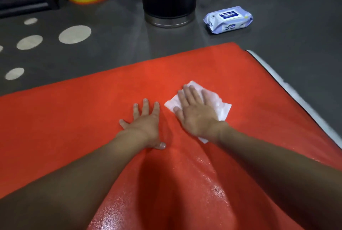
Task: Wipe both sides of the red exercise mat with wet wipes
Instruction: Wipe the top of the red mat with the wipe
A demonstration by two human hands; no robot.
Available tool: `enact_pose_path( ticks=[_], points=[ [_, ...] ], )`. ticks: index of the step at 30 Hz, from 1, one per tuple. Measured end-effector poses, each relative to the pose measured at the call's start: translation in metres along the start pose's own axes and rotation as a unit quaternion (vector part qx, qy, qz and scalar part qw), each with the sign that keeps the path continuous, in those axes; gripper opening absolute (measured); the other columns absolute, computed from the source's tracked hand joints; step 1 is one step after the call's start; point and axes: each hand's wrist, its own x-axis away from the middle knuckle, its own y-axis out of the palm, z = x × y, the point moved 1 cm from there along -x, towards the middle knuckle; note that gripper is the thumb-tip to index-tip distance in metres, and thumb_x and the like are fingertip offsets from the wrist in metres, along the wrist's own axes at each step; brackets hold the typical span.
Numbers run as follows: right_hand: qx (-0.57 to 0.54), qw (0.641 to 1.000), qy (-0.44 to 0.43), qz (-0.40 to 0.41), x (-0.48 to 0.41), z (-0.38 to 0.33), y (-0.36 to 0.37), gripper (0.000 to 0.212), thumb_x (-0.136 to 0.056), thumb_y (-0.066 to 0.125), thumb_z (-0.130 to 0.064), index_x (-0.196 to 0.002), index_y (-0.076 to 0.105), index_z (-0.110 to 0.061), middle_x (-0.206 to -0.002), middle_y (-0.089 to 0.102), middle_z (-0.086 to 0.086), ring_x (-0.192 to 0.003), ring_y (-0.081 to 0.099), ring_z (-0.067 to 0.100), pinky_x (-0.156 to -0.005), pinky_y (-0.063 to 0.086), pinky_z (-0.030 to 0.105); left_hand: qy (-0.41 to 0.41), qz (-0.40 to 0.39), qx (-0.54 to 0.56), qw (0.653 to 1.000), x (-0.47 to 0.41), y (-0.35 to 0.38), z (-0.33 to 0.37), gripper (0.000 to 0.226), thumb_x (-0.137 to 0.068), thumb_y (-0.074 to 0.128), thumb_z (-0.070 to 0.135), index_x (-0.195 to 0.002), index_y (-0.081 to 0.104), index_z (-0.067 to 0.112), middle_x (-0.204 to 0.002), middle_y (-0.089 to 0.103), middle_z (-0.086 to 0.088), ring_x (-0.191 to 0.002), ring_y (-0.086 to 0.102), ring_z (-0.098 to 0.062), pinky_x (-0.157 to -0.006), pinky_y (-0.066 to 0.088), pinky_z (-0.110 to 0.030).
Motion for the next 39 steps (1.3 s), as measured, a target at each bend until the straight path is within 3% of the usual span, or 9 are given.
enact_pose_path(
  ticks=[3, 7, 12, 17, 22, 27, 32, 37, 39],
  points=[
    [0.017, 0.997, -0.07, 0.021, 0.009, 0.034, -0.009, 0.077, -0.091, -0.003, -0.056, -0.158, 0.016, -0.021, -0.166, 0.009, 0.002, -0.153, 0.003, 0.017, -0.121, 0.0, 0.044, 0.021, 0.033, -0.017, 0.999, 0.013, 0.007, 0.003, 0.116, -0.079, 0.077, 0.045, -0.157, -0.006, 0.02, -0.162, -0.02, -0.007, -0.15, -0.013, -0.034, -0.116, 0.015, -0.063],
    [0.007, 0.991, 0.131, 0.001, 0.008, 0.041, -0.007, 0.064, -0.102, 0.009, -0.047, -0.158, 0.006, -0.016, -0.166, -0.003, 0.004, -0.152, -0.009, 0.019, -0.121, -0.004, 0.049, 0.028, -0.04, 0.0, 0.999, 0.029, 0.026, 0.02, 0.131, -0.072, 0.077, 0.058, -0.154, -0.018, 0.017, -0.156, -0.035, -0.01, -0.146, -0.025, -0.038, -0.115, 0.004, -0.067],
    [0.009, 0.996, -0.092, -0.016, 0.047, 0.006, 0.001, 0.075, -0.092, -0.003, -0.056, -0.158, 0.009, -0.023, -0.166, -0.001, -0.001, -0.152, -0.006, 0.014, -0.122, -0.007, 0.043, 0.021, -0.007, 0.005, 1.0, 0.032, 0.036, 0.02, 0.133, -0.073, 0.077, 0.057, -0.153, -0.021, 0.016, -0.155, -0.038, -0.01, -0.143, -0.03, -0.039, -0.113, 0.0, -0.069],
    [-0.005, 0.992, 0.125, -0.012, 0.033, 0.022, -0.004, 0.065, -0.1, 0.007, -0.05, -0.158, 0.004, -0.019, -0.166, -0.006, 0.003, -0.152, -0.01, 0.018, -0.121, -0.006, 0.048, 0.022, -0.001, 0.015, 1.0, 0.035, 0.034, 0.02, 0.132, -0.074, 0.077, 0.054, -0.153, -0.021, 0.016, -0.156, -0.036, -0.011, -0.144, -0.029, -0.039, -0.113, 0.0, -0.07],
    [0.003, 0.996, -0.092, -0.012, 0.087, -0.009, 0.004, 0.071, -0.096, 0.005, -0.053, -0.158, 0.012, -0.021, -0.166, 0.002, 0.002, -0.153, -0.002, 0.016, -0.121, -0.006, 0.043, 0.058, -0.011, 0.007, 0.998, 0.05, 0.041, 0.025, 0.122, -0.078, 0.072, 0.058, -0.155, -0.012, 0.014, -0.159, -0.029, -0.01, -0.146, -0.023, -0.038, -0.115, 0.006, -0.067],
    [-0.028, 0.991, 0.129, 0.001, 0.07, 0.017, 0.004, 0.062, -0.103, 0.013, -0.045, -0.158, 0.006, -0.018, -0.166, -0.005, 0.004, -0.152, -0.01, 0.019, -0.121, -0.007, 0.048, 0.07, -0.031, -0.036, 0.996, 0.066, 0.065, 0.037, 0.137, -0.071, 0.074, 0.064, -0.151, -0.024, 0.013, -0.152, -0.042, -0.012, -0.141, -0.033, -0.041, -0.111, -0.002, -0.072],
    [-0.001, 0.995, -0.093, -0.041, 0.11, -0.002, 0.003, 0.068, -0.097, 0.004, -0.053, -0.158, 0.006, -0.022, -0.166, -0.004, 0.001, -0.152, -0.008, 0.017, -0.121, -0.007, 0.044, 0.068, 0.03, 0.001, 0.997, 0.083, 0.07, 0.031, 0.125, -0.074, 0.072, 0.064, -0.156, -0.008, 0.015, -0.161, -0.025, -0.006, -0.149, -0.018, -0.033, -0.118, 0.006, -0.062],
    [-0.011, 0.998, 0.068, -0.015, 0.101, 0.006, 0.006, 0.061, -0.103, 0.011, -0.045, -0.158, 0.006, -0.02, -0.166, -0.004, 0.003, -0.152, -0.009, 0.019, -0.121, -0.006, 0.048, 0.069, -0.006, -0.041, 0.997, 0.099, 0.083, 0.032, 0.137, -0.067, 0.075, 0.067, -0.154, -0.017, 0.015, -0.159, -0.031, -0.008, -0.147, -0.022, -0.036, -0.118, 0.004, -0.061],
    [-0.002, 1.0, 0.004, -0.003, 0.125, -0.019, 0.018, 0.066, -0.1, 0.005, -0.048, -0.158, 0.005, -0.017, -0.166, -0.006, 0.005, -0.152, -0.011, 0.021, -0.12, -0.008, 0.048, 0.046, -0.011, -0.035, 0.998, 0.097, 0.08, 0.04, 0.137, -0.068, 0.078, 0.063, -0.154, -0.016, 0.012, -0.159, -0.03, -0.008, -0.147, -0.021, -0.038, -0.118, 0.006, -0.062]
  ],
)
